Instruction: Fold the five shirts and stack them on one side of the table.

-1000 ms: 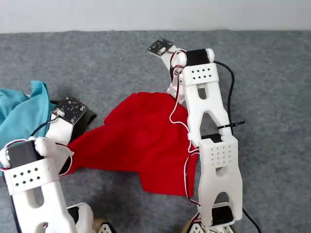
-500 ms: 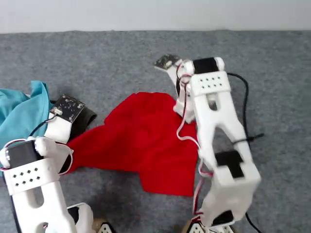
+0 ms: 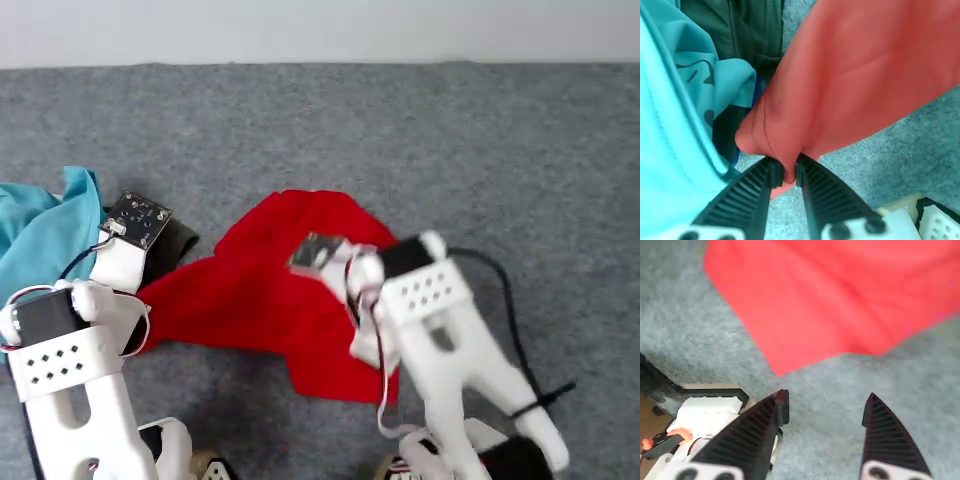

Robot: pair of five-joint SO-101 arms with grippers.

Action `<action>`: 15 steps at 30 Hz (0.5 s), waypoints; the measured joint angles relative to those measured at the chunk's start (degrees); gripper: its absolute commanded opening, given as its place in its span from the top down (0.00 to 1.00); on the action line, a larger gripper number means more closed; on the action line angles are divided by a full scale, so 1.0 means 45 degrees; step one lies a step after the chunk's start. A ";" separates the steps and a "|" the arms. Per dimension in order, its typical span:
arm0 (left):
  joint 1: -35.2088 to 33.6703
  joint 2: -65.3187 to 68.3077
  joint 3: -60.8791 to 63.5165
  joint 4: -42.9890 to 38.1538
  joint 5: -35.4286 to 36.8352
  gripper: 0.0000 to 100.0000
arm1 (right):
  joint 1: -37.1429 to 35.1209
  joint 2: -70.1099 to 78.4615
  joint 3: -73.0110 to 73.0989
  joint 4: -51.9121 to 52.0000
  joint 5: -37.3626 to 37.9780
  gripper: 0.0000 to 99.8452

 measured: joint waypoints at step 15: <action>0.0000 0.0000 0.0000 0.0000 0.0000 0.98 | -0.1153 0.0742 0.3263 -0.2676 0.0000 0.70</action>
